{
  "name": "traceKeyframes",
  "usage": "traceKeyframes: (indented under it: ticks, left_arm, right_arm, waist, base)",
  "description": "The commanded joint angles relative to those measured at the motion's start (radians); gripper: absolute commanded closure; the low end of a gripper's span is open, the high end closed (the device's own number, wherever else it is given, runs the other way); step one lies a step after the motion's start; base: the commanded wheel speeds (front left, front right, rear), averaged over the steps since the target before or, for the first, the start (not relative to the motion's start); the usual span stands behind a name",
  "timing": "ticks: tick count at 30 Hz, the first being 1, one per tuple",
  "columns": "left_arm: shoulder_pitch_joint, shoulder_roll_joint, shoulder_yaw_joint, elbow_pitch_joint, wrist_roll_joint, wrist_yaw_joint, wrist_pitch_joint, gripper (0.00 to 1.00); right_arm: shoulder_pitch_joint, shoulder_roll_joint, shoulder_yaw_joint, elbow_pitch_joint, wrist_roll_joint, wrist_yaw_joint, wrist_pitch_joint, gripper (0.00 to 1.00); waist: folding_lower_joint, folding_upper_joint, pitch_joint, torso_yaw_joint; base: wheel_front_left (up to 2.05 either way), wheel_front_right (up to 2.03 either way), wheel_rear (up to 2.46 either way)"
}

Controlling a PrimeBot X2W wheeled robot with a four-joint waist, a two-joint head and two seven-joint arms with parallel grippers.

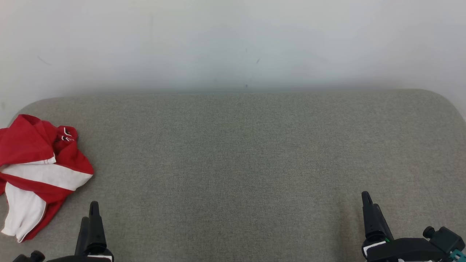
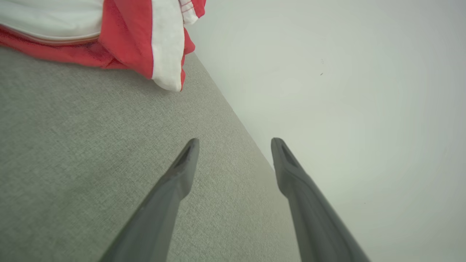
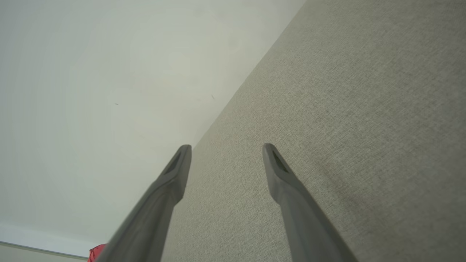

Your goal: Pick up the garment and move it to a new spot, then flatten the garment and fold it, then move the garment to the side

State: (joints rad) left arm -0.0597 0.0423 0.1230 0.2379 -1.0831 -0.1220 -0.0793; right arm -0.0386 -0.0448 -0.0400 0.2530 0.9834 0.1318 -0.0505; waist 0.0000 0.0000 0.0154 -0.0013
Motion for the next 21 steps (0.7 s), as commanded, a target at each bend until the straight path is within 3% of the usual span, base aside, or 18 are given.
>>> traceKeyframes:
  ticks: [1,9,21]
  left_arm:
    - [0.004,0.006,-0.001,-0.03,0.055,0.007,-0.011,0.0]
    - [0.025,0.007,-0.029,-0.106,0.248,0.065,-0.035,0.0]
    - [0.054,0.027,-0.111,-0.149,0.562,0.102,-0.067,0.0]
  right_arm:
    - [-0.003,-0.005,0.007,-0.015,-0.038,-0.001,-0.011,0.0]
    - [0.008,-0.006,0.015,-0.034,-0.18,-0.001,-0.039,0.0]
    - [0.023,-0.006,0.02,-0.046,-0.346,-0.001,-0.077,0.0]
  waist:
    - [0.0,0.0,0.0,0.0]
    - [0.0,0.0,0.004,0.002]
    - [0.0,0.0,0.007,0.003]
  base:
    - [0.0,0.0,0.0]
    - [0.0,0.0,0.0]
    - [0.0,0.0,0.0]
